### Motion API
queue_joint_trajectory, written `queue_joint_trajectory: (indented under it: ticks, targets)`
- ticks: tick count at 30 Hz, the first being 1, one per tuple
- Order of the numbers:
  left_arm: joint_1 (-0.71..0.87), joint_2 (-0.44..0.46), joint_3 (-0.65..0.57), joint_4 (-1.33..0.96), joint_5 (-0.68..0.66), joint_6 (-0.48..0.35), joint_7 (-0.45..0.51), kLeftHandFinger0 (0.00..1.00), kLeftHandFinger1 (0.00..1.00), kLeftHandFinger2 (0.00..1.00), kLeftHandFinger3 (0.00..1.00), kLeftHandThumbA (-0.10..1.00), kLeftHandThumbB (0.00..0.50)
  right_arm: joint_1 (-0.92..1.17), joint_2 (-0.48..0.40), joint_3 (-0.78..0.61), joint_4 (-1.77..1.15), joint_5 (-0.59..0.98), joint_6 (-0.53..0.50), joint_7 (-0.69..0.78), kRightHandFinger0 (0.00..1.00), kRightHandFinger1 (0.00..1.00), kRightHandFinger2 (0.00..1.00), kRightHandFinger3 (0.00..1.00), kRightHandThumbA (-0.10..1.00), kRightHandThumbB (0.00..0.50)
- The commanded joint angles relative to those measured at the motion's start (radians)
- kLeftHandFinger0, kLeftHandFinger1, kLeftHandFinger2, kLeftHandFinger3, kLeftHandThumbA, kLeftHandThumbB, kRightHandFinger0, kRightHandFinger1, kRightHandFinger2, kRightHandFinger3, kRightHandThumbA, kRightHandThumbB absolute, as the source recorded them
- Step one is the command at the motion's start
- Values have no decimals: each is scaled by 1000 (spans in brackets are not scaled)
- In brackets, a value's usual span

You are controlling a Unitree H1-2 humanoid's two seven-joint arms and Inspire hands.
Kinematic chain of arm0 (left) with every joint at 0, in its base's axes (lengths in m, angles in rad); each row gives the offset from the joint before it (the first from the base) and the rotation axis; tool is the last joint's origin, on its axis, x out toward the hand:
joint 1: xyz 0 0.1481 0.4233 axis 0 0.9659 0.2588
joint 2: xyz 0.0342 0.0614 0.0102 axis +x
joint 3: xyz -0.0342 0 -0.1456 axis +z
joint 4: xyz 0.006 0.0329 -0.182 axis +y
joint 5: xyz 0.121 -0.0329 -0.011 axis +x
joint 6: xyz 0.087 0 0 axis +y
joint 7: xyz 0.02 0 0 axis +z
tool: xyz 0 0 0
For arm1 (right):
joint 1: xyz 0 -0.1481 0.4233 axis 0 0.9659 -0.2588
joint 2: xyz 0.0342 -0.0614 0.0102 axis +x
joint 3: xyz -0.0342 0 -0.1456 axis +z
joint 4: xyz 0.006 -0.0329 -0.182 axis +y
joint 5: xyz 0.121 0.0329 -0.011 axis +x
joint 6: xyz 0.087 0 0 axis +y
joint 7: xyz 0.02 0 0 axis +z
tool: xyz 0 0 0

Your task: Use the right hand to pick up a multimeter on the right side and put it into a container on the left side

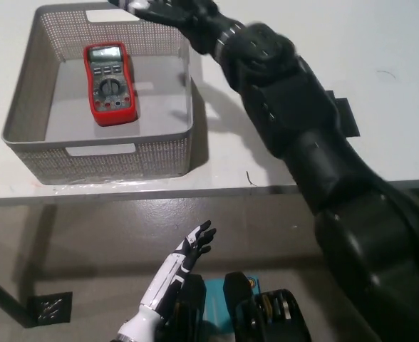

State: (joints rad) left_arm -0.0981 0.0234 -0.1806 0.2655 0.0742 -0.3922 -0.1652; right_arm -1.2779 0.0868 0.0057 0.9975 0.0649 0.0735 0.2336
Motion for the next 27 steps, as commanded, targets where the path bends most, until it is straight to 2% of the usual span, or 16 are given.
queue_joint_trajectory:
  ticks: [1,2,4,5,6,9,11,12,14,15,23,27]
  targets:
    - [-9,1,0,-22,-11,-33,-3,1000,1000,1000,1000,1000,477,301,-168,-53,-982,259,201,181,1000,1000,1000,1000,948,407]
    - [-10,0,1,-17,-8,-36,0,1000,1000,1000,1000,1000,474,361,-189,-49,-1090,259,193,173,1000,1000,1000,1000,1000,403]
    - [-11,5,6,-15,-4,-36,3,1000,1000,1000,1000,1000,473,448,-217,-45,-1237,268,191,159,1000,1000,1000,1000,993,443]
    - [-11,5,7,-15,-2,-36,6,1000,1000,1000,1000,1000,473,469,-225,-43,-1273,269,192,156,1000,1000,1000,1000,991,446]
    - [-14,5,11,-10,1,-37,10,1000,1000,1000,1000,1000,479,529,-248,-40,-1356,266,161,157,1000,1000,1000,1000,992,428]
    - [-15,5,12,2,6,-48,13,1000,1000,1000,1000,1000,487,662,-285,-34,-1508,257,147,144,1000,1000,1000,1000,1000,481]
    - [-8,6,11,12,9,-61,15,1000,1000,1000,1000,1000,482,802,-299,-25,-1576,272,92,147,1000,1000,1000,1000,1000,449]
    - [-9,5,12,15,9,-62,15,1000,1000,1000,1000,1000,483,816,-302,-23,-1579,275,85,149,1000,1000,1000,1000,1000,448]
    - [-4,1,13,24,3,-64,16,1000,1000,1000,1000,1000,486,934,-300,-11,-1621,291,55,141,1000,1000,1000,1000,1000,495]
    - [-4,-1,14,27,-1,-62,15,1000,1000,1000,1000,1000,488,964,-298,-7,-1629,289,41,137,1000,1000,1000,1000,1000,500]
    - [-9,-6,20,45,9,-52,28,1000,1000,1000,1000,1000,496,1153,-249,41,-1690,330,-25,92,1000,1000,1000,1000,1000,500]
    - [-7,-8,18,51,10,-56,28,1000,1000,1000,1000,1000,493,1268,-236,89,-1655,263,-89,113,1000,1000,1000,1000,1000,500]
